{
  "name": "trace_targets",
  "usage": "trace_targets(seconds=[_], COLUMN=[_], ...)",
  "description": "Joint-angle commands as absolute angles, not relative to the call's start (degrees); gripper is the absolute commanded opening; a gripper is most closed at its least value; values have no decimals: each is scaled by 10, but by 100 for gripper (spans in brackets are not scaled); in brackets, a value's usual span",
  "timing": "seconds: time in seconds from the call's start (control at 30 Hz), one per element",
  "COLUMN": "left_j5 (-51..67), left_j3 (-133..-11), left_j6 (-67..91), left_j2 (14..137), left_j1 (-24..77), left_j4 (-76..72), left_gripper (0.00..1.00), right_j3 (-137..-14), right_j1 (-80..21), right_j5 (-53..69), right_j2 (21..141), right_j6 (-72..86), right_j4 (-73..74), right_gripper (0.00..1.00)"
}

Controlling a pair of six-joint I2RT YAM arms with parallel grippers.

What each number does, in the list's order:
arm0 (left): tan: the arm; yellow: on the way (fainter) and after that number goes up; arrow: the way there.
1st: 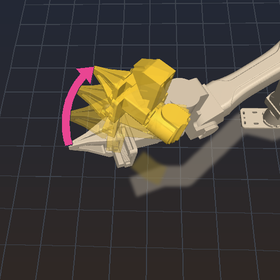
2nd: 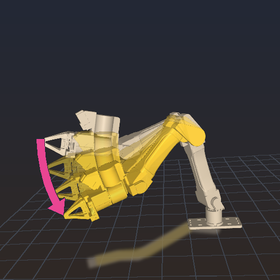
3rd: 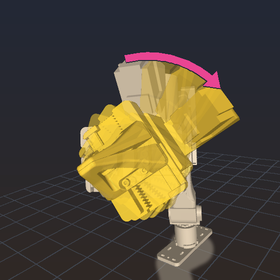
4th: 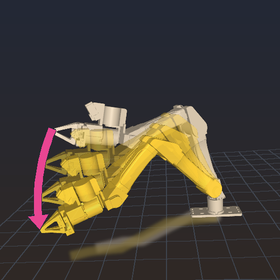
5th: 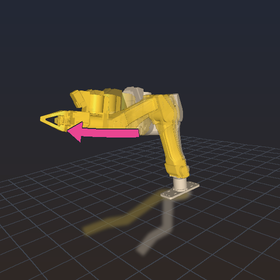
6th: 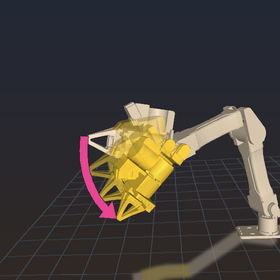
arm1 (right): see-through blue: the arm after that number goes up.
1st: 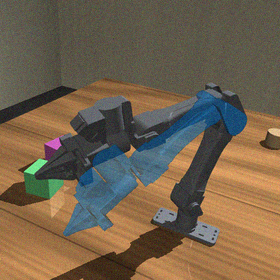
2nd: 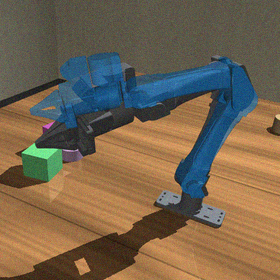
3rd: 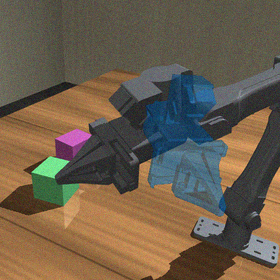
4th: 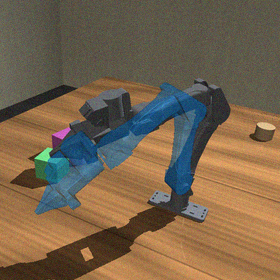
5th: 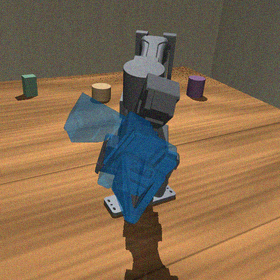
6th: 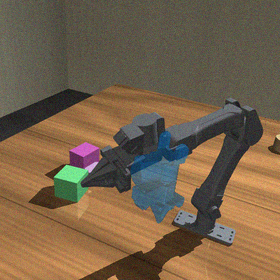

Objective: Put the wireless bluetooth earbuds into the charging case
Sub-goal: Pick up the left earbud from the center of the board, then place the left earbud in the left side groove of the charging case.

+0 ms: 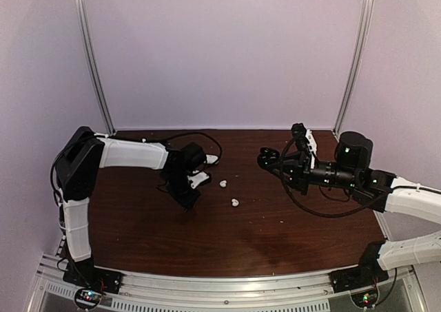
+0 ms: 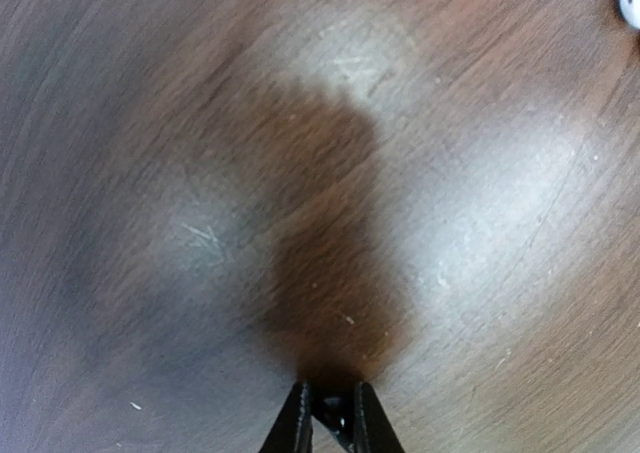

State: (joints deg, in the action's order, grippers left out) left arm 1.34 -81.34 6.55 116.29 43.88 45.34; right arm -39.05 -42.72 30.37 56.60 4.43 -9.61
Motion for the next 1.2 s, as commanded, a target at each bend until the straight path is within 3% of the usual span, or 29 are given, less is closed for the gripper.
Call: trace_targets(seconds=[0.0, 0.5, 0.87, 1.17], left_j5=[29, 22, 42, 67], left_j3=[-795, -710, -562, -509], left_j6=[82, 107, 109, 108], left_j2=[1120, 919, 752, 730], left_j1=[441, 439, 450, 470], left_j4=[397, 182, -54, -170], left_gripper=[7, 6, 7, 8], right_j3=[-392, -349, -341, -375], right_j1=[-425, -426, -441, -472], right_j5=[296, 268, 280, 303], right_j2=[567, 598, 769, 867], right_j6=[44, 49, 65, 52], right_j4=[-112, -233, -444, -523], right_gripper=[12, 11, 10, 9])
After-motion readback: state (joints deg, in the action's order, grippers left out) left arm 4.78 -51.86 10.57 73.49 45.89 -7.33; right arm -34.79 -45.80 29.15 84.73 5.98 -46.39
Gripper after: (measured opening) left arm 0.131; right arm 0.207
